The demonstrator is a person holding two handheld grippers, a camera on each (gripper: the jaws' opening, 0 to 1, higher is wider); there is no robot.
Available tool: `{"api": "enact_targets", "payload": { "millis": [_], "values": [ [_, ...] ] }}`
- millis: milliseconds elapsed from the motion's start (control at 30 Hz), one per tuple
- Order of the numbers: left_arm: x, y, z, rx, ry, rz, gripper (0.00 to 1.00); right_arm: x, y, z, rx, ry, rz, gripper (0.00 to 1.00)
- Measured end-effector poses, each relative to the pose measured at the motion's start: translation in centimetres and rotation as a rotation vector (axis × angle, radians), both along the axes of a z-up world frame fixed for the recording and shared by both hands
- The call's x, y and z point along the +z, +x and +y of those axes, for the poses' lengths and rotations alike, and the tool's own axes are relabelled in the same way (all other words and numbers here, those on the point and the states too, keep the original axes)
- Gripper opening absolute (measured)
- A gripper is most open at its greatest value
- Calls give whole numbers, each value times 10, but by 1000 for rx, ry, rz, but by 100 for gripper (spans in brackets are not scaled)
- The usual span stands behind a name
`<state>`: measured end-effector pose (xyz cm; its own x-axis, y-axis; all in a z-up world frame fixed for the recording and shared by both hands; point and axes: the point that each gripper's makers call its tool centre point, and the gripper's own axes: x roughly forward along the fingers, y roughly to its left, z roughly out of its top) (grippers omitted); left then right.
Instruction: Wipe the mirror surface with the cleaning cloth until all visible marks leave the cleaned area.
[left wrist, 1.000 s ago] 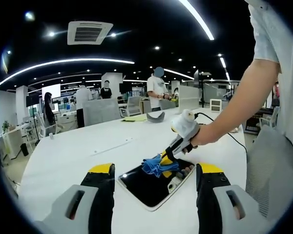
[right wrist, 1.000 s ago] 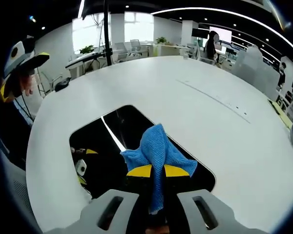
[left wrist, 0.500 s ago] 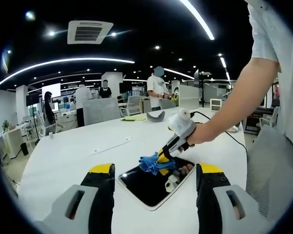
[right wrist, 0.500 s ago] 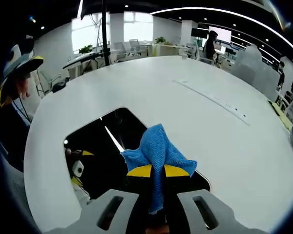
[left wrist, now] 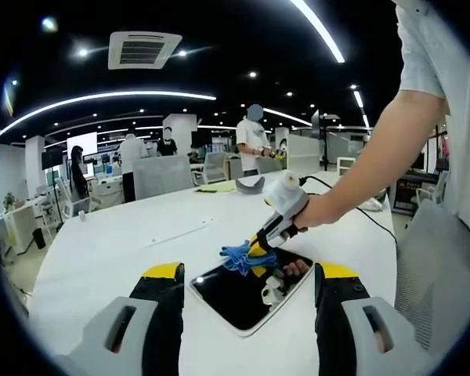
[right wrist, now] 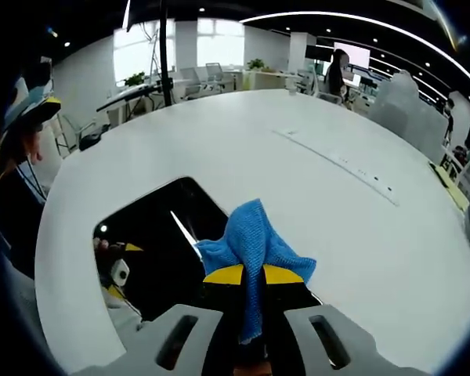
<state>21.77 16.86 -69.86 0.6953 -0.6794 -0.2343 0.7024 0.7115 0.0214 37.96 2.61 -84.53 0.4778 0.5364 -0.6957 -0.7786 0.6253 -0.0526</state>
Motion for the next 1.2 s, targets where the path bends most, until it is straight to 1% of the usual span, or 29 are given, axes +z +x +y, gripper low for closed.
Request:
{"api": "enact_targets", "payload": {
  "millis": [400, 600, 933, 1200],
  "values": [
    [-1, 1, 1, -2, 3, 3, 67, 0, 8, 0, -9, 3, 7, 2],
    [-3, 1, 0, -3, 1, 6, 67, 0, 8, 2, 5, 6, 8, 2],
    [-4, 1, 3, 1, 0, 10, 67, 0, 10, 19, 31, 11, -2, 2],
    [-5, 2, 4, 5, 2, 12, 67, 0, 10, 23, 37, 14, 1, 2]
  ]
}}
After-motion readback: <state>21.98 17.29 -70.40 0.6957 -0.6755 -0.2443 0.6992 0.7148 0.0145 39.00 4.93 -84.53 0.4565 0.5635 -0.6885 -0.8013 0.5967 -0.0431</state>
